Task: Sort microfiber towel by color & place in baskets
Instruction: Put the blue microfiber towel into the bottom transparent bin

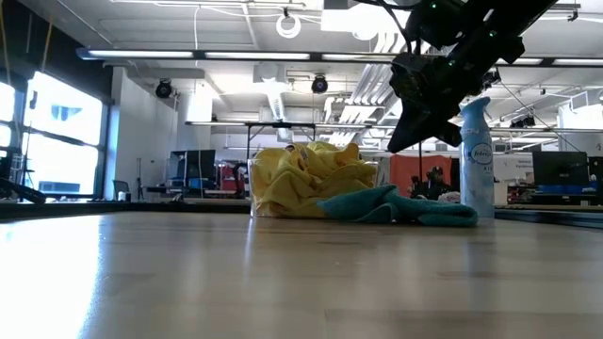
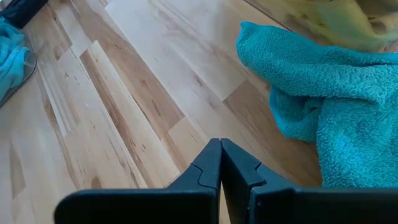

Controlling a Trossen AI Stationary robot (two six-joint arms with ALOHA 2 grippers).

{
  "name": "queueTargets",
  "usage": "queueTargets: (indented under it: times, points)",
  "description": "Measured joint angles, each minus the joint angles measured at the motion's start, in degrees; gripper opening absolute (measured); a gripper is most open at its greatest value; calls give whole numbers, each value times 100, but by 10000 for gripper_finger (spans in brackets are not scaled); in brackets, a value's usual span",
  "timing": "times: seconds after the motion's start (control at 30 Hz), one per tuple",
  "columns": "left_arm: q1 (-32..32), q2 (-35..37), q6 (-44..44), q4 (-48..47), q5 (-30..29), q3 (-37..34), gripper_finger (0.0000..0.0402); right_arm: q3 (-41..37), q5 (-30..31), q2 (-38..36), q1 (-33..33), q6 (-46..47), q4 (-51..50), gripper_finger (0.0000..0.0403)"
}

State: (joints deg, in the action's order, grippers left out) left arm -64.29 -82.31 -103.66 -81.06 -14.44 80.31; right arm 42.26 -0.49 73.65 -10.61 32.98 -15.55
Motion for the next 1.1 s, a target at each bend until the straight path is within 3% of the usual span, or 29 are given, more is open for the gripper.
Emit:
queueTargets:
  times: [0.23, 0.37, 0.53, 0.7, 0.93, 1.1]
  points:
    - [144, -997, 1078, 165, 685, -32, 0, 0, 0, 0, 0, -1, 0, 4]
    - [71, -1297, 1299, 542, 731, -448, 0, 0, 0, -1, 0, 0, -1, 4]
    - [-40, -1312, 1468, 2051, 716, -1394, 0, 0, -15, -2, 2, 57, 0, 4]
    - [-68, -1272, 952, 3129, 593, -2233, 0, 0, -215, -2, 7, 116, 4, 4]
    - [-62, -1291, 1111, 3067, 567, -2272, 3, 0, -299, -2, 7, 156, 21, 4]
    - [-56, -1308, 1108, 3019, 591, -2130, 35, 0, -302, -2, 7, 156, 33, 4]
